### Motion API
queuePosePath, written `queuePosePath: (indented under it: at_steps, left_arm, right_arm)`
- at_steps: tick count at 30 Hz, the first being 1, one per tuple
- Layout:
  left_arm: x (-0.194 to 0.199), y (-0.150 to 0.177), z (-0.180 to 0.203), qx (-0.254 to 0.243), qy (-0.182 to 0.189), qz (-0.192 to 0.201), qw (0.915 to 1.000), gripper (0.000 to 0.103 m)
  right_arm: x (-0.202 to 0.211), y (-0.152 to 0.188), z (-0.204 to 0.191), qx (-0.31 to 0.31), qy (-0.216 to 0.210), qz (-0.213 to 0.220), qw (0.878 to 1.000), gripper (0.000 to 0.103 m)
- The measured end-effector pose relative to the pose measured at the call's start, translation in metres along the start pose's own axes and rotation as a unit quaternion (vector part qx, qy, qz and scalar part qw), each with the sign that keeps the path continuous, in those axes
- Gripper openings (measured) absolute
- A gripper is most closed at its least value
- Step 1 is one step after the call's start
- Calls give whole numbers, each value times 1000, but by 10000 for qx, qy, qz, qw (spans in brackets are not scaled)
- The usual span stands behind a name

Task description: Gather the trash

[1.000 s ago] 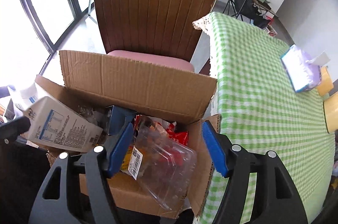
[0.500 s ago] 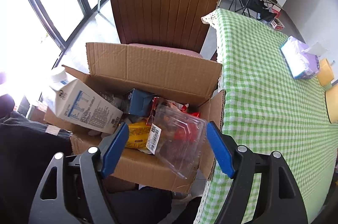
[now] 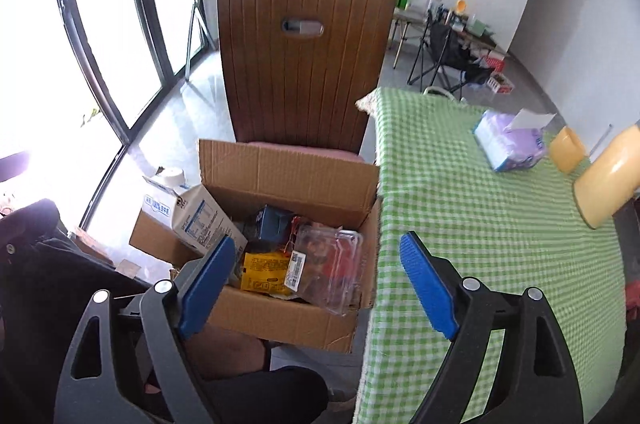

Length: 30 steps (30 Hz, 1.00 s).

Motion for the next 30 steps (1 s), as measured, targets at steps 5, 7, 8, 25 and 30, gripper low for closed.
queuePosePath:
  at_steps: [5,7,8,25,30]
  left_arm:
    - [27,-6,22,27,-140,809,9966,95]
    - [36,-7,36,-95,-18,1201,9927,95]
    - [39,-8,43,-179,74,1377,9903,95]
    - [25,-9,220,-1175,1587,2532,9471,95]
    - [29,5,283,-1606,2114,2626,9277,95]
  right_arm:
    - [47,8,25,-354,296,640,9969,81]
    - [68,17,41,-563,518,981,9922,81]
    - [78,23,50,-652,639,1145,9892,82]
    - [228,182,195,-2353,2967,2104,9013,87]
    - [256,232,212,-2720,3552,1903,8739,87]
Point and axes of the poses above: each gripper's, at about its wrist camera, not at the fingertips, and x roughly against the way its jaws point, z to its right, y to its underside, the point moved 1 cm from there along -x, roughly the way its jaws point
